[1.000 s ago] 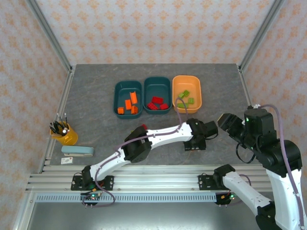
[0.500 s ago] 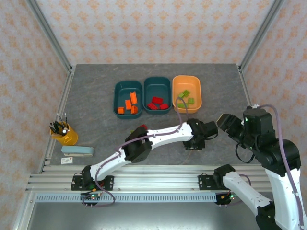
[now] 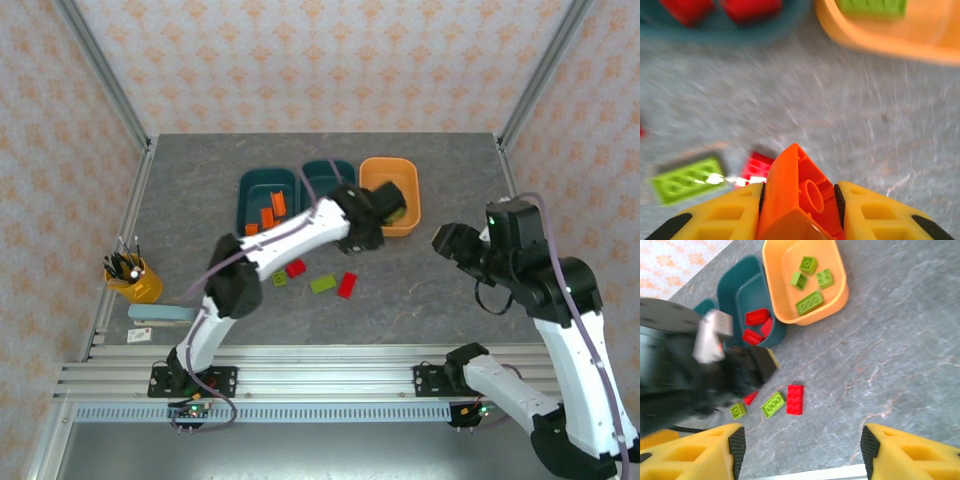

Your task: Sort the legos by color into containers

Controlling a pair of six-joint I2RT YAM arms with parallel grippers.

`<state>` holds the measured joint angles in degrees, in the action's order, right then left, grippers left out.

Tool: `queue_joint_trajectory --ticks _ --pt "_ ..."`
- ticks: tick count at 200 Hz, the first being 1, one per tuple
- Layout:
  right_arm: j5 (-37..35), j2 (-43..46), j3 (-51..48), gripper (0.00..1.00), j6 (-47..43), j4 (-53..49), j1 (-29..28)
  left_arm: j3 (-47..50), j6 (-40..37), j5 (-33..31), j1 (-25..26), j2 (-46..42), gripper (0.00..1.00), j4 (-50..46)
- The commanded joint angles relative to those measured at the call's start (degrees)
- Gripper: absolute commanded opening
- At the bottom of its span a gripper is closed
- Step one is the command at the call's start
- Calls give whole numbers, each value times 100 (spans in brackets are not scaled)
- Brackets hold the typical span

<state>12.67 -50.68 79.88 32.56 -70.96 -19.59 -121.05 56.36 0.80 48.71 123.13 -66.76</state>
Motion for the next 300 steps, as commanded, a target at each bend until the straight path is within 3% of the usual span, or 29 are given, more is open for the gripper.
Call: queue_joint_trajectory --ticks 1,52,88,117,170,251,300 --pt "561 -352 -276 63 10 820 -142 442 -548 -401 -729 -523 28 -269" --pt "150 -1881 -83 63 92 1923 -1602 621 -1435 -385 -2443 -642 28 -150" --pt "362 -3078 280 64 11 3171 -2188 48 -1889 -534 -3119 -62 28 -49" --pt "488 -3580 120 65 -82 4775 -2362 -431 -2049 -631 -3343 501 28 -12" --pt "283 -4184 -197 69 -44 6533 -2365 -1035 -2103 -584 -3517 1316 28 1" --pt "333 -4615 133 71 -8 6262 -2334 -1017 -2094 -476 -3587 1713 31 102" --pt "240 -4447 166 71 -193 5844 -2269 -948 -2070 -423 -3589 1604 51 40"
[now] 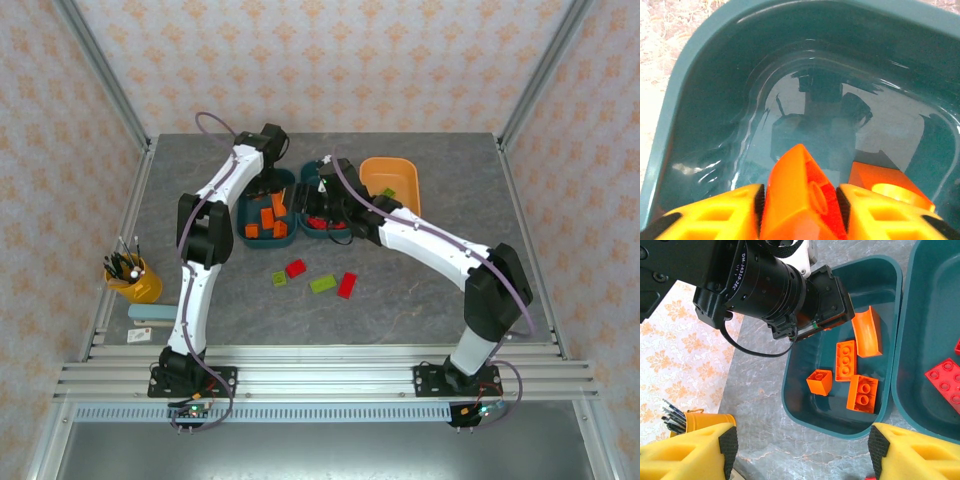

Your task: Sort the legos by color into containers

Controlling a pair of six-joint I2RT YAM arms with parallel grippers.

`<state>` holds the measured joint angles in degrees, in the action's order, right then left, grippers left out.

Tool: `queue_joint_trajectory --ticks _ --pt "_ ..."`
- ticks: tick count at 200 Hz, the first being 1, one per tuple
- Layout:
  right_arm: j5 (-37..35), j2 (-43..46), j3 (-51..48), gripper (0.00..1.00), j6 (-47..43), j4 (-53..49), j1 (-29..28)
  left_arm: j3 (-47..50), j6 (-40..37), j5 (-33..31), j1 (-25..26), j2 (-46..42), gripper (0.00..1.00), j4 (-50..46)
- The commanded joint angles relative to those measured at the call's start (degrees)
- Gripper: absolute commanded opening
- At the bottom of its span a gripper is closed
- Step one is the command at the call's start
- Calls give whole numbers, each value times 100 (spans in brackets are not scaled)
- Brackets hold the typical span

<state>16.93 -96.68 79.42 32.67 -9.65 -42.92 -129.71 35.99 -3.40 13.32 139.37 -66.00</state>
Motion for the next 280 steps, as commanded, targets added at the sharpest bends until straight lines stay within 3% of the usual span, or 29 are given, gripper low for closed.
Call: queue_joint_trajectory --ticks 1,40,78,111,158,204,247,280 --pt "-192 161 218 71 -210 -307 64 -77 -31 -3 -50 -31 52 -36" --pt "-416 465 189 71 -500 -890 82 84 22 10 -26 -633 60 -18" --pt "-841 659 97 70 -231 -1733 47 500 125 -3 121 -1580 66 -1" --pt "-1444 595 195 67 286 -2414 -208 1747 280 93 320 -2946 68 309" --pt "-1836 -151 719 64 1374 -3284 -770 4510 454 208 853 -5643 72 931" --pt "-1672 -1128 1211 63 2646 -3918 -1008 6746 922 222 1412 -7964 74 898" --pt "-1619 -1874 1647 65 3543 -3904 -1189 7623 827 417 1521 -9569 77 614" --pt "-1653 -2243 1803 65 4151 -3894 -1221 7593 776 479 1517 -9968 78 295"
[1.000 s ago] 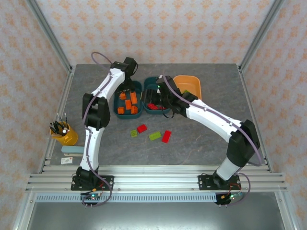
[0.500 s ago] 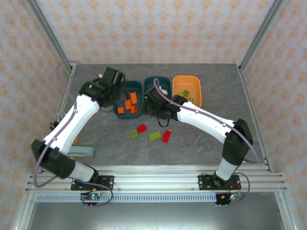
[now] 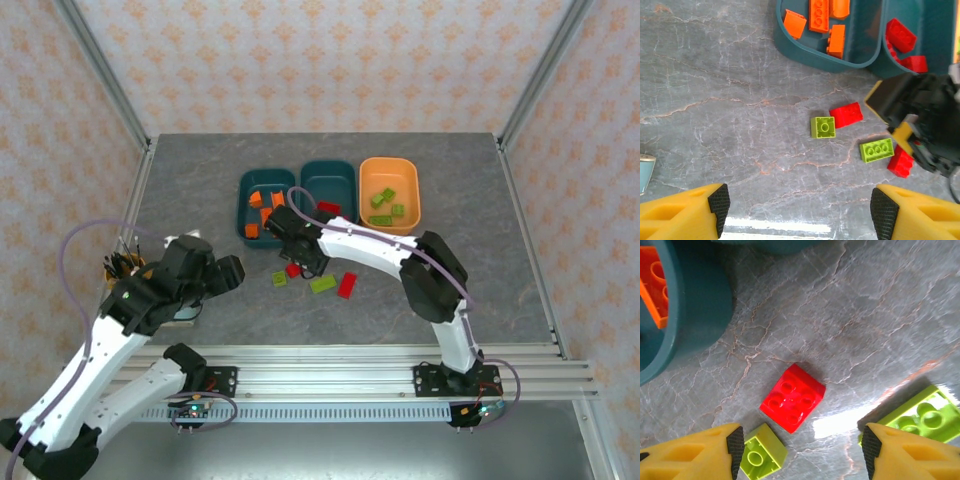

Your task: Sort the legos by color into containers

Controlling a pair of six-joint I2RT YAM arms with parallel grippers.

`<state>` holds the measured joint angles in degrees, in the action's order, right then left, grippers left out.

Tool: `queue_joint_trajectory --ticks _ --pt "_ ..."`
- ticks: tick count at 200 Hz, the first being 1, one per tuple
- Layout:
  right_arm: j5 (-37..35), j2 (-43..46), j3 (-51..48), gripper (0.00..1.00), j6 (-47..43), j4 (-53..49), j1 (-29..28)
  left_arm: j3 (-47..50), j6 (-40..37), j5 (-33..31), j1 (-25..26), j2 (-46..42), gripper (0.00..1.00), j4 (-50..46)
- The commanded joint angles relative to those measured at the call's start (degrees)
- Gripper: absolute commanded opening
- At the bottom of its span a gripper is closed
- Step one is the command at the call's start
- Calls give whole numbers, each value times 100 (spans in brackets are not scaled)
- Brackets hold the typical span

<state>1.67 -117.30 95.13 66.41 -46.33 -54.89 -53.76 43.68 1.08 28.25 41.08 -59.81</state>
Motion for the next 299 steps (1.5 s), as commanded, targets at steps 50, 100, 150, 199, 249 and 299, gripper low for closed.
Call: queue_joint_trajectory --ticks 50,100,150,199,249,299 --pt "-182 -659 538 63 1345 -246 -26 -201 -143 67 30 -241 78 -531" --pt "-173 -1057 810 57 1599 -373 -22 -201 -158 128 27 -293 77 -534" --pt "0 -1321 857 48 1948 -439 -30 -207 -167 114 27 -320 77 -567" --pt "-130 -1314 894 28 1991 -623 -22 -201 -167 120 24 -320 76 -537" --pt "-1155 -265 983 23 932 -1103 -24 -105 -150 532 26 -114 76 -39" --pt "-1610 357 989 24 -1315 -674 701 -421 26 955 31 970 78 967"
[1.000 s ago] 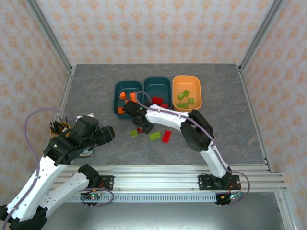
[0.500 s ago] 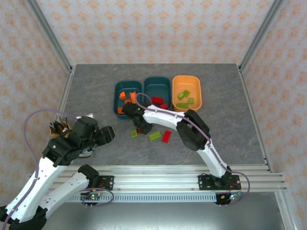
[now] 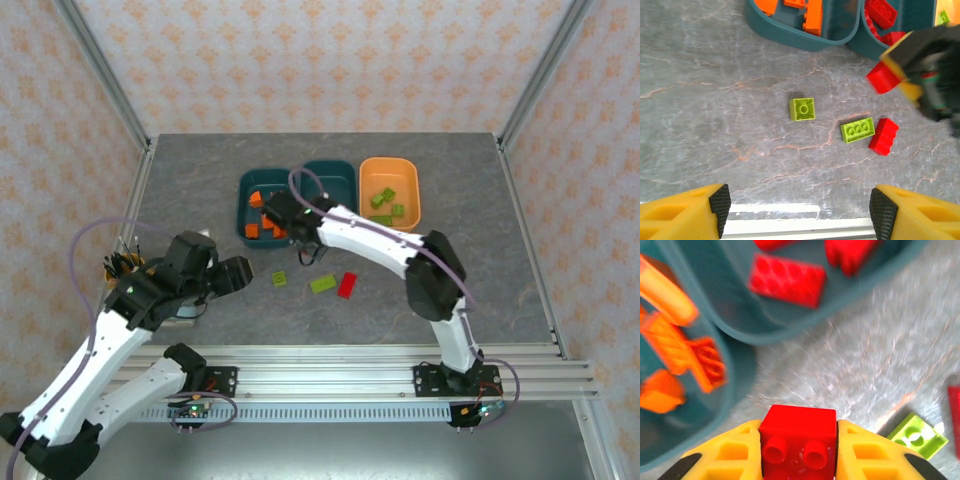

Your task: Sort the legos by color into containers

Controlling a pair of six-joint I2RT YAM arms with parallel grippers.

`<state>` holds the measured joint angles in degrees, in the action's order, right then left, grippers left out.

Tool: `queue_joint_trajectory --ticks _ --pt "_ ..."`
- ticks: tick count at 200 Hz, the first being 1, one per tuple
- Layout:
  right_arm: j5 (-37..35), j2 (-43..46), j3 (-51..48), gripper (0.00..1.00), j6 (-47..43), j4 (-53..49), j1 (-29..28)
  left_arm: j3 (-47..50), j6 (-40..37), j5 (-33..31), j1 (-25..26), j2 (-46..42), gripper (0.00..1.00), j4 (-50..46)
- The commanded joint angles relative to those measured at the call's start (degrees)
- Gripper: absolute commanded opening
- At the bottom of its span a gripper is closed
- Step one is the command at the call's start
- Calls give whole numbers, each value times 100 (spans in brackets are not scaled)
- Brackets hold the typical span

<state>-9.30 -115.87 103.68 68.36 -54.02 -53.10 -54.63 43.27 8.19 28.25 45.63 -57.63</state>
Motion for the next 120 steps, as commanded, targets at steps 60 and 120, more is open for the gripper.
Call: queue_joint_trajectory --ticks 60,120 --pt "407 -1192 1862 24 -3709 483 1732 -1149 173 480 -215 2191 80 1771" --pt "752 -3111 4142 26 -4052 -214 2177 -1647 -2 491 -395 3113 80 1994"
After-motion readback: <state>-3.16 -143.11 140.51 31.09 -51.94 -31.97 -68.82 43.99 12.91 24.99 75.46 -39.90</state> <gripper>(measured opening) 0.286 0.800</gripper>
